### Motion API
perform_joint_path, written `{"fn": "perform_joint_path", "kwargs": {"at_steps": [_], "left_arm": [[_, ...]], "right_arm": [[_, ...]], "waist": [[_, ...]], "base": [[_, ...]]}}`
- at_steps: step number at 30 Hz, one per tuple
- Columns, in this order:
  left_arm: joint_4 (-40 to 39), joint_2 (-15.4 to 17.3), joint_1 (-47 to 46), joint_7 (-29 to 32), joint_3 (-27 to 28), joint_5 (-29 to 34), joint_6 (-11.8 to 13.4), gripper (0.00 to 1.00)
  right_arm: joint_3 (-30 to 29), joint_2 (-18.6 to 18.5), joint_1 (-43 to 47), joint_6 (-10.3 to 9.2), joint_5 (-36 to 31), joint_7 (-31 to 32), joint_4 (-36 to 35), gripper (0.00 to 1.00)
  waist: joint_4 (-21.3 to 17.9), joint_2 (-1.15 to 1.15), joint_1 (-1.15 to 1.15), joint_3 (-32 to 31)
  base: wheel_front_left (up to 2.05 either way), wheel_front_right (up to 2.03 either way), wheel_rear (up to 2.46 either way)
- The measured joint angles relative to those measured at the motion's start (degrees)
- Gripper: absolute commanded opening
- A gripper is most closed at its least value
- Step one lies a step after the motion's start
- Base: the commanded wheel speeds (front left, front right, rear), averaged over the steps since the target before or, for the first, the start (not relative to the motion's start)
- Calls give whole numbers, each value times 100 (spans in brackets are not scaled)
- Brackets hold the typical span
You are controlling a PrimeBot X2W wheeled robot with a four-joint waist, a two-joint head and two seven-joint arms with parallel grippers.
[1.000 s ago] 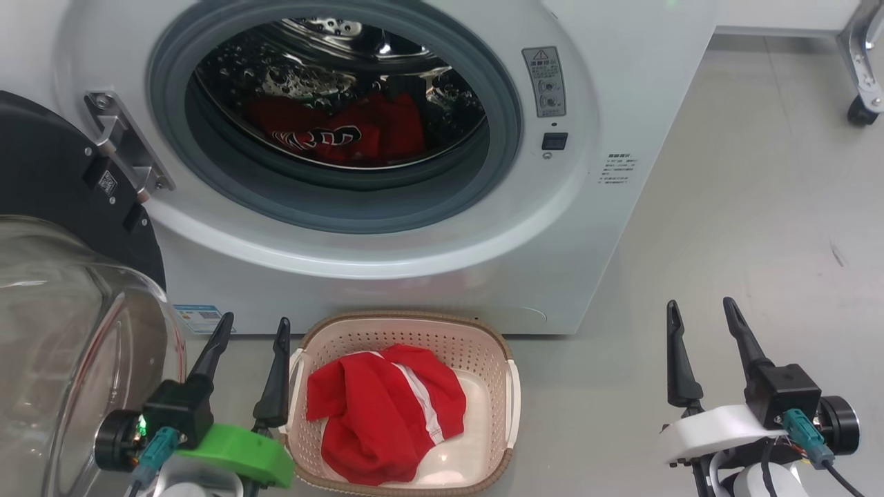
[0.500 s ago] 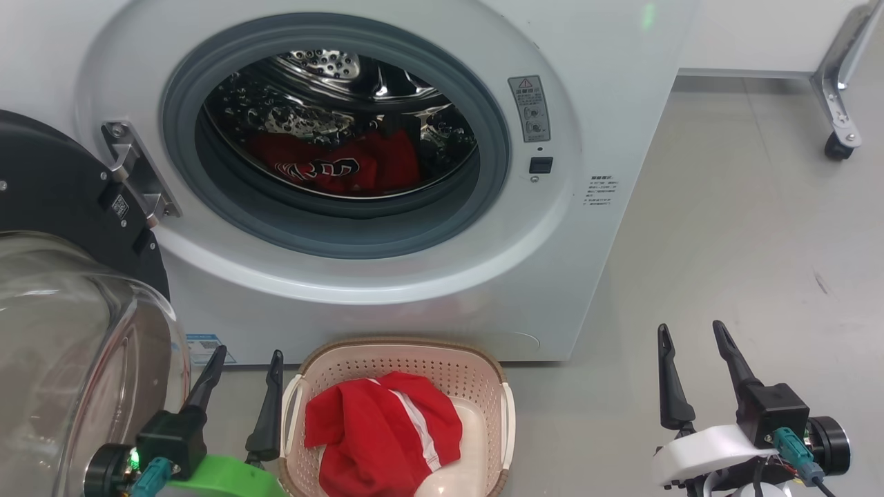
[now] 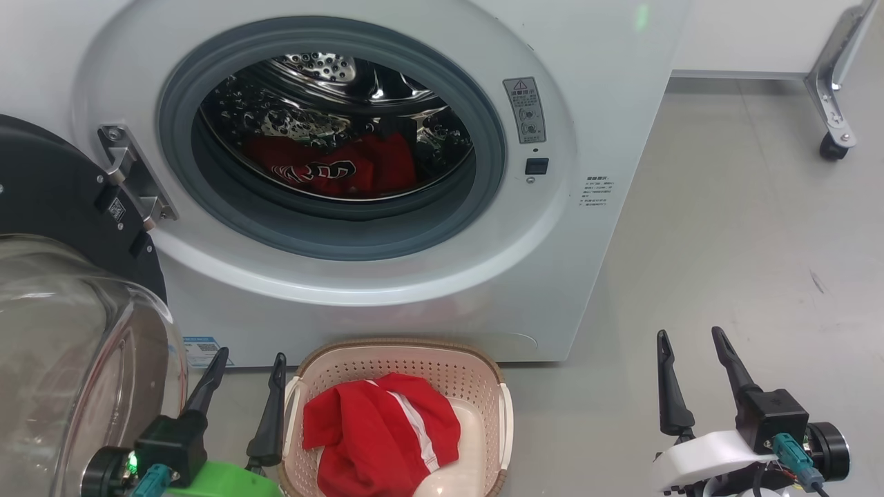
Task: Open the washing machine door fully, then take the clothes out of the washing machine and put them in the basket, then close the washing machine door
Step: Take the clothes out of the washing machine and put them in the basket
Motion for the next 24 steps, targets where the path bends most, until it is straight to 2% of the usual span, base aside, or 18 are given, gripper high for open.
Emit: {"fn": "perform_joint_path", "kwargs": {"at_steps": [13, 21, 24], "left_arm": [[-210, -15, 49, 159, 37, 75, 19, 100], [-225, -75, 3, 489, -210, 40, 11, 100], [-127, -98, -141, 617, -274, -15, -62, 100]], "right_arm": [[10, 0, 7, 0, 0, 0, -33, 100], [68, 8, 7, 7, 0, 49, -143, 100], [112, 9, -20, 8, 0, 51, -199, 100]], "waist": [[20, 0, 0, 22], [25, 0, 0, 181], [5, 0, 0, 286]], "base": [[0, 0, 0], [0, 0, 0], [0, 0, 0]]}}
